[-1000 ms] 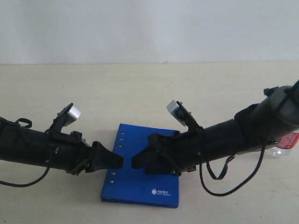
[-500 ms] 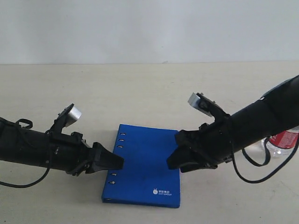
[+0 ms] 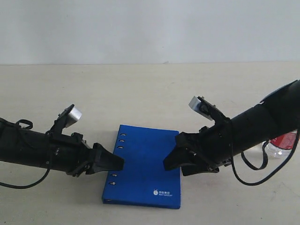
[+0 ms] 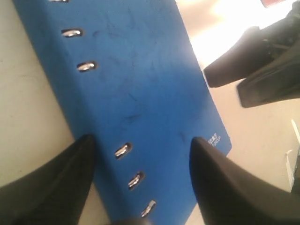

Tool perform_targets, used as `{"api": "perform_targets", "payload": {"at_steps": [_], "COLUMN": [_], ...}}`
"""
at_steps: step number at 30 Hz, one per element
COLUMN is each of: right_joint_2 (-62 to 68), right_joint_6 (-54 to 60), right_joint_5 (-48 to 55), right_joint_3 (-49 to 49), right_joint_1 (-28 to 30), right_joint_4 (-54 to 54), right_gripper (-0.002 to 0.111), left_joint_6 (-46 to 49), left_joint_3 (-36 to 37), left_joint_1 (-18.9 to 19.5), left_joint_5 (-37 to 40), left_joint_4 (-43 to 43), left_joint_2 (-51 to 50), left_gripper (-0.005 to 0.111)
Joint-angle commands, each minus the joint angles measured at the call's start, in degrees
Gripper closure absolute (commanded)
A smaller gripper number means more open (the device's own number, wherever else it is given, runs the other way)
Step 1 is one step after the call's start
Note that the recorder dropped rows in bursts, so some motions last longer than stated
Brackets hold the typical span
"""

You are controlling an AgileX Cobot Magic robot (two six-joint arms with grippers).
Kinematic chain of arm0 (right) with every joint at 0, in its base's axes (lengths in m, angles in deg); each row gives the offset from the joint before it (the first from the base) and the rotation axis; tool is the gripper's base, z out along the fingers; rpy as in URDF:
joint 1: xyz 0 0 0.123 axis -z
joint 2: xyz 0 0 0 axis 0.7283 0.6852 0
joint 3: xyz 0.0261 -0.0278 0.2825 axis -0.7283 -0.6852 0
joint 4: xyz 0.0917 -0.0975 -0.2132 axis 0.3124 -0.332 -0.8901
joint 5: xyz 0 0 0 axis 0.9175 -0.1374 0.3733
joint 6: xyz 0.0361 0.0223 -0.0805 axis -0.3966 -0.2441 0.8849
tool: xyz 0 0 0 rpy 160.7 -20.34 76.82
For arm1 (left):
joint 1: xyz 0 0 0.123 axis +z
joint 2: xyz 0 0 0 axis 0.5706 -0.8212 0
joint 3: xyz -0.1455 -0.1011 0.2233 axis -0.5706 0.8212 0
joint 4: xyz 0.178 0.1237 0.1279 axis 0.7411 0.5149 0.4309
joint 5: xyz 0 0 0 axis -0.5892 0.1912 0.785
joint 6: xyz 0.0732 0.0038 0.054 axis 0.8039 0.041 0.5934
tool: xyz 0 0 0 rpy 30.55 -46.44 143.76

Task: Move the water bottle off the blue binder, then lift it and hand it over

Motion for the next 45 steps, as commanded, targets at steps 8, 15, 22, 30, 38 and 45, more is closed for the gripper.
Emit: {"api": "perform_targets", "payload": {"at_steps": [8, 15, 22, 30, 38, 45], "right_joint_2": [10.85, 11.15, 11.15, 11.15, 10.86, 10.48], "right_joint_6": [18.26, 23.89, 23.1, 27.15, 29.44, 29.19], "right_joint_5": [20.69, 22.99, 18.23, 22.99, 22.99, 22.99], "right_joint_3": [-0.06, -0.06, -0.06, -0.06, -0.06, -0.06], "right_joint_1": [0.44, 0.31, 0.31, 0.31, 0.31, 0.31], "right_joint_4": [18.0, 19.84, 19.97, 18.41, 14.46, 12.16], "right_gripper": [0.052, 0.062, 0.102, 0.108, 0.108, 0.108], "left_joint_6": [0.29, 1.71, 1.98, 1.14, -1.99, -0.76], "left_joint_3": [-0.13, -0.13, -0.13, -0.13, -0.13, -0.13], "left_joint_1": [-0.2, -0.2, -0.2, -0.2, 1.38, 1.38], "left_joint_5": [1.45, 5.66, 5.96, -2.11, -1.74, 3.12], "left_joint_4": [0.15, 0.15, 0.15, 0.15, 0.15, 0.15], "left_joint_2": [-0.04, -0.04, -0.04, -0.04, -0.04, -0.04], "left_gripper": [0.051, 0.051, 0.051, 0.051, 0.051, 0.051]}}
